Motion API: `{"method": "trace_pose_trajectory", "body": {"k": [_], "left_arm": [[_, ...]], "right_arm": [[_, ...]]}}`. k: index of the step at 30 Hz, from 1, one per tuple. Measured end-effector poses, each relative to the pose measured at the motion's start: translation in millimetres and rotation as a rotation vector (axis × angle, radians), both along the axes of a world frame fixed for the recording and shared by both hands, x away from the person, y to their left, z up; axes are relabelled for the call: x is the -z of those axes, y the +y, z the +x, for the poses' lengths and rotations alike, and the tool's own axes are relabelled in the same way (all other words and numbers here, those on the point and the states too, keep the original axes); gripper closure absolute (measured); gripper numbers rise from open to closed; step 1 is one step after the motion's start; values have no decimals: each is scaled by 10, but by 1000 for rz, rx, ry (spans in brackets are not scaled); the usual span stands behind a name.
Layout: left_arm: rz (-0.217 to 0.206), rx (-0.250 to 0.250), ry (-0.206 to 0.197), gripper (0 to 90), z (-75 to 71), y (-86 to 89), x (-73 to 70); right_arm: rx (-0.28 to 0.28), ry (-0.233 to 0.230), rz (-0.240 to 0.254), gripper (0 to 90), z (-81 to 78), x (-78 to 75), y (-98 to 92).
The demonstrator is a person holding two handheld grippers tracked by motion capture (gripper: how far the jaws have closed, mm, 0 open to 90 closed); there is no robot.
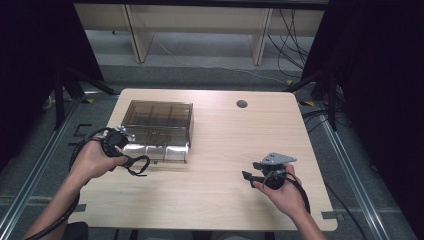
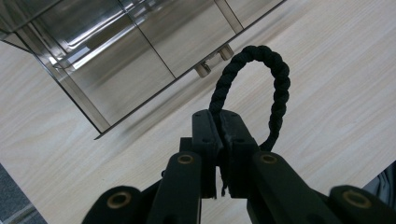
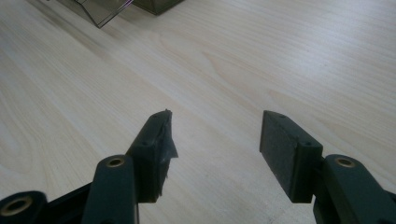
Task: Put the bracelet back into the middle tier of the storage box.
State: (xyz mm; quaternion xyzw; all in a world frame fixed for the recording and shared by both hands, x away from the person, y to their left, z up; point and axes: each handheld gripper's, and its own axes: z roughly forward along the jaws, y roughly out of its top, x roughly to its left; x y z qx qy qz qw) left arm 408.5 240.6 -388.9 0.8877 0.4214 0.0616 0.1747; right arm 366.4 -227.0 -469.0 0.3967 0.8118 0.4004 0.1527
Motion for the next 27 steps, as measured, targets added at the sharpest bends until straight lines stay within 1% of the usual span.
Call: {"method": "trace_pose_trajectory", "body": {"k": [3,5,6,7,9,10,12,13,14,15,17,19,20,24,25,27], "left_arm": [[0,-2,9,850,20,15,-17],[-4,-8,-6,850,28,20,-18],[-1,-12,0,850,31,23,-27],[1,-12,1,850,35,27,-33],[-4,-22,1,850,38,29,-37],[2,-16,1,850,46,35,-43],[4,-17,2,850,54,43,-52],[8,-19,-5,850,55,45,-55],[8,-19,-5,850,55,45,-55],[4,-30,0,850,60,49,-65],[7,-23,-6,850,68,57,-70],[5,-33,-5,850,83,63,-86],[13,-24,-6,850,93,71,-95],[9,-33,-8,850,115,80,-100],[8,-37,3,850,130,84,-99],[14,-33,-5,850,150,88,-99]], "right_arm": [[0,0,0,447,0,-1,0],[2,4,-2,448,-2,0,1],[15,23,9,448,-18,0,16],[-1,1,-4,447,1,3,1],[4,12,6,447,-5,3,8],[0,1,-1,447,1,1,0],[0,-3,-2,448,1,-1,-2],[1,-3,-2,448,1,-2,-3],[1,-4,-2,448,2,-1,-4],[1,-3,-2,448,2,-1,-5],[2,-3,-1,448,2,1,-5],[2,-3,-1,448,3,-1,-5],[3,-4,-2,448,4,-1,-6],[2,-3,-2,448,5,-1,-8],[2,-3,-2,448,5,-1,-9],[3,-4,-2,448,5,-2,-8]]}}
